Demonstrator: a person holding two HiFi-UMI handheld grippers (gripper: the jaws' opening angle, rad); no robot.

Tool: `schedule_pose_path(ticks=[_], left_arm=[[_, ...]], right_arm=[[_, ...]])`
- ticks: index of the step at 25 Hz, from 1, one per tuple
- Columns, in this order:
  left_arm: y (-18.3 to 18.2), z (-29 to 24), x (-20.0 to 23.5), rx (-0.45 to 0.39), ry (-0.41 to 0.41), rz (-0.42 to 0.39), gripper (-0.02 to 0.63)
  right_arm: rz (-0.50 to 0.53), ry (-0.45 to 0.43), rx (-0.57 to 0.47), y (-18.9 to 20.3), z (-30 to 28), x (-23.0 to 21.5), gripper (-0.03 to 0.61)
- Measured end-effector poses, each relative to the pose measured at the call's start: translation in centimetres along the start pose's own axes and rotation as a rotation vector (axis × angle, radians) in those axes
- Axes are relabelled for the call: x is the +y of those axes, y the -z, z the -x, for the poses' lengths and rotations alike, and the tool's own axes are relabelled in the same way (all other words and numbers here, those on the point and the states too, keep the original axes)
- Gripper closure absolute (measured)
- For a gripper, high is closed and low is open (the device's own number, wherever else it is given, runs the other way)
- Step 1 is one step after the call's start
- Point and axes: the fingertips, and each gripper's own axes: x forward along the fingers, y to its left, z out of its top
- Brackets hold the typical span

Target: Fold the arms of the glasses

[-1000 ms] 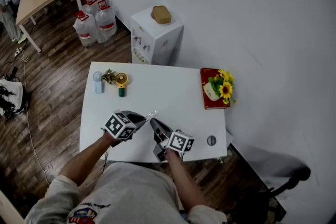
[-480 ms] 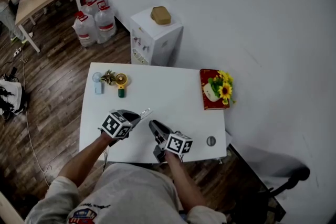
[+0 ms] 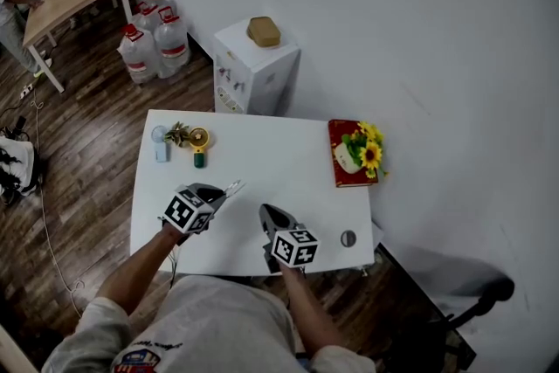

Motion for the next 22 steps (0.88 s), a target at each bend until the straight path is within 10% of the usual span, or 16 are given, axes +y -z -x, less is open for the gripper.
schedule_pose_path(ticks=[22], left_arm=[[-4.8, 5.5, 4.4, -0.200, -0.143, 0.073, 0.591]], right_arm=[[0.303, 0.142, -0.251, -10.9, 4.8, 1.0, 0.578]])
